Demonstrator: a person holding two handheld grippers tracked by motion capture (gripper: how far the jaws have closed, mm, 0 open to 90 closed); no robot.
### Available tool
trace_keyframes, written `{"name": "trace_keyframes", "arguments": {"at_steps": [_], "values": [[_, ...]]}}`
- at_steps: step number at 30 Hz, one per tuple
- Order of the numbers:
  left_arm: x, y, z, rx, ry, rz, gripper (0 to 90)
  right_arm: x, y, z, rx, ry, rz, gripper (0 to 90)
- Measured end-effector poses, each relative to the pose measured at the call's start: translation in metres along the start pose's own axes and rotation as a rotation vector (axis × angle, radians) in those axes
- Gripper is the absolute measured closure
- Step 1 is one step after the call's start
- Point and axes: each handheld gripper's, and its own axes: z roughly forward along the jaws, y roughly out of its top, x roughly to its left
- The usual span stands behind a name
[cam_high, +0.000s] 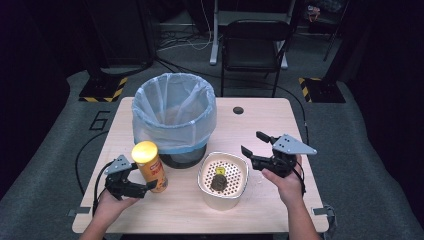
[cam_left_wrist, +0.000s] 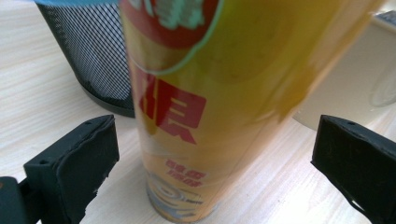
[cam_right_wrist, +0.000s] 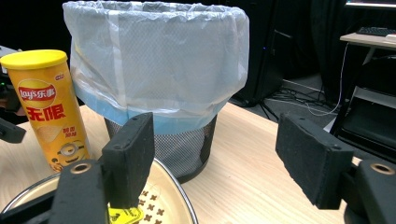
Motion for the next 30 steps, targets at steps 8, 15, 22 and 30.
{"name": "trace_keyframes", "arguments": {"at_steps": [8,15,22,30], "values": [[0.005,-0.009,0.011,-0.031,-0.012,-0.064,3.9,-0.002,-0.004,0.000,0.004,-0.003,0.009,28.2],[0.006,-0.010,0.018,-0.028,0.018,-0.012,5.8,-0.002,-0.008,0.001,0.018,-0.007,0.022,28.2],[0.004,-0.011,0.021,-0.048,0.026,-0.006,20.0,-0.005,-0.011,0.000,0.013,-0.012,0.028,28.2],[-0.004,-0.011,0.018,-0.060,0.076,0.063,23.6,-0.008,-0.014,-0.001,0.014,-0.015,0.048,28.9]]}}
